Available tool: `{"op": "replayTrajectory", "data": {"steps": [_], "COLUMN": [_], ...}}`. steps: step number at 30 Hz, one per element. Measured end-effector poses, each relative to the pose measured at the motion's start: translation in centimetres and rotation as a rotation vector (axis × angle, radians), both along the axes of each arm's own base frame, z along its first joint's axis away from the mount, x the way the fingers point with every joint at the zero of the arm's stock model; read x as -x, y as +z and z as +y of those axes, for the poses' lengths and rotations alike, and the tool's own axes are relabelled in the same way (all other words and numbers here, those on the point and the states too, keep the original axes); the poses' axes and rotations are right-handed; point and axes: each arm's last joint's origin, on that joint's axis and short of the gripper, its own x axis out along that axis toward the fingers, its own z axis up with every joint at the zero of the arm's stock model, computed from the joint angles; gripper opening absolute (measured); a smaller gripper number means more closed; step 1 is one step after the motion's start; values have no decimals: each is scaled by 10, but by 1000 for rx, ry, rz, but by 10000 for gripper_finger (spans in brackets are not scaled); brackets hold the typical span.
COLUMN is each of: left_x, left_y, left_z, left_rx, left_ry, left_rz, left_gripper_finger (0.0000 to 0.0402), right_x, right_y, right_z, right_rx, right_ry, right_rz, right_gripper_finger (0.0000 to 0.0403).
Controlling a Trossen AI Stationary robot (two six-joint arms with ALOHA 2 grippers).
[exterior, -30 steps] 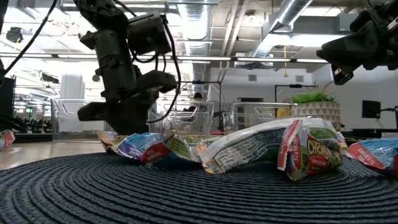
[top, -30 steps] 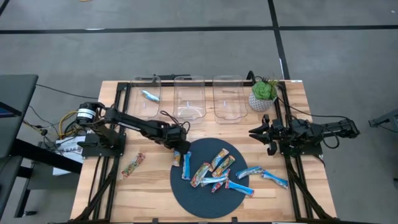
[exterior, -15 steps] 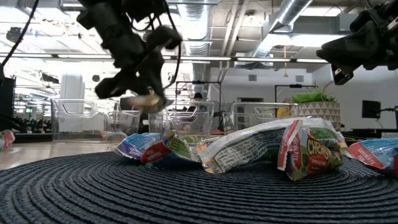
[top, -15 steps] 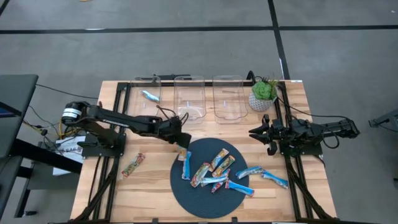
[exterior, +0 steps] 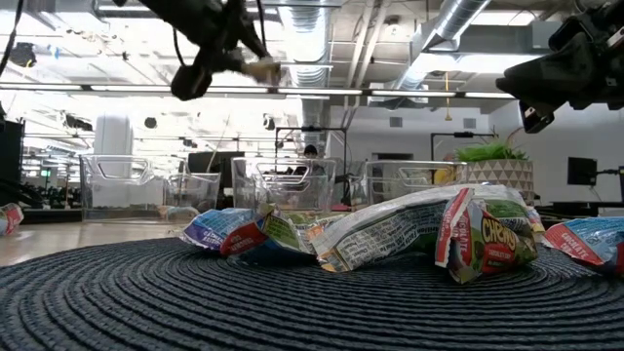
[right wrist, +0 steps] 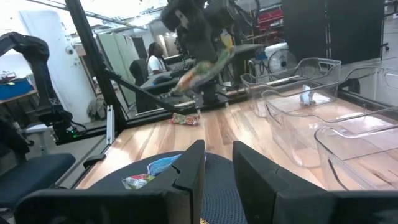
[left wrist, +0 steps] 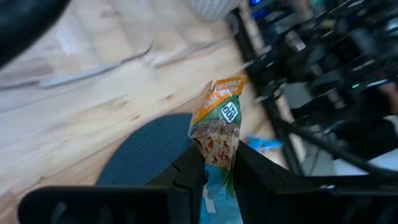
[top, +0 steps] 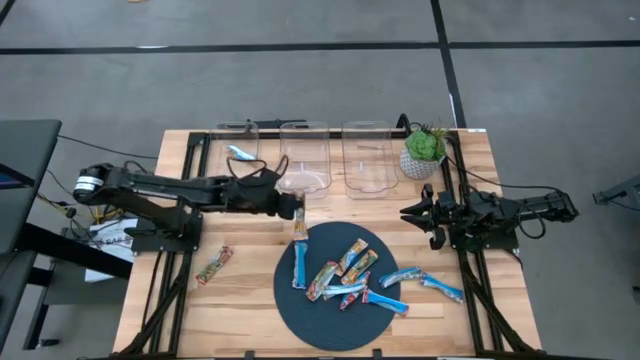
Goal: Pick and place Granola Bars by type
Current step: Put the yellow granola bar into the left transparent bin
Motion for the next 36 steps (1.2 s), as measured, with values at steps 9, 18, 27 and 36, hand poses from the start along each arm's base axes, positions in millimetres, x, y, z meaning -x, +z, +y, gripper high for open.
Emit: {"op": "replayTrajectory", "data": {"steps": [9, 18, 27, 36], "left_x": [14, 26, 58, 102], "left_y": [15, 19, 27, 38], "left_z": [3, 22, 50, 73], "left_rx": [-58, -125, -179, -230], "left_ry": [52, 158, 361, 616], "left_rz": [-40, -3, 68, 124], "left_gripper_finger": [65, 65, 65, 65], "right_x": [0, 0, 0, 0], "right_y": [0, 0, 0, 0], "right_z": [0, 0, 0, 0], "right_rx": [0, 0, 0, 0], "right_ry": [0, 0, 0, 0], "right_rz": [0, 0, 0, 0], "right_gripper_finger": [77, 77, 77, 77]}}
